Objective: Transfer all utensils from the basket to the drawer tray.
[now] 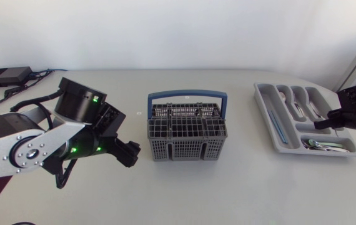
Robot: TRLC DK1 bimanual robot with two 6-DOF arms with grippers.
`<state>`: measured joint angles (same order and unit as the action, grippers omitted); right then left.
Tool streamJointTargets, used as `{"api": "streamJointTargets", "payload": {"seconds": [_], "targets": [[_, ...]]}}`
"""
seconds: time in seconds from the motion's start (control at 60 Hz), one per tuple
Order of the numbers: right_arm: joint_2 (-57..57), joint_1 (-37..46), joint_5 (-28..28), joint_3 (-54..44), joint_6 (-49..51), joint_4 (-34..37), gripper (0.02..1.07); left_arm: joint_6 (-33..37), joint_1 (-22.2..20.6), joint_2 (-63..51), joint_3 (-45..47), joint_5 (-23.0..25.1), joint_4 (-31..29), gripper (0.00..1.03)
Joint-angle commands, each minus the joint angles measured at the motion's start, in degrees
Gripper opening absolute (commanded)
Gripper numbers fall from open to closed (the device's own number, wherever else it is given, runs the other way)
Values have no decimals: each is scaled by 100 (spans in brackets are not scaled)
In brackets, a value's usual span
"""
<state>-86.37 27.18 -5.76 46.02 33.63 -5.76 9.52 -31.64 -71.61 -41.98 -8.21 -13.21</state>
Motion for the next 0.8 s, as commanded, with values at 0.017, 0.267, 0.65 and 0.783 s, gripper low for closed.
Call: {"api": "streamJointTargets", "payload": {"seconds": [0.017, 0.267, 0.65, 0.783], "targets": [[-328, 51, 251, -243, 425, -435, 7, 33, -35, -2, 14, 3, -50, 99], [-882, -55, 708, -436, 610, -962, 8, 33, -44, 7, 14, 3, -50, 99], [-899, -275, 1094, -682, 566, -1076, 95, 33, -53, 16, 23, 3, -50, 99], [-469, -371, 1059, -647, 364, -575, 98, 33, -44, 25, 32, 3, -50, 99]]}}
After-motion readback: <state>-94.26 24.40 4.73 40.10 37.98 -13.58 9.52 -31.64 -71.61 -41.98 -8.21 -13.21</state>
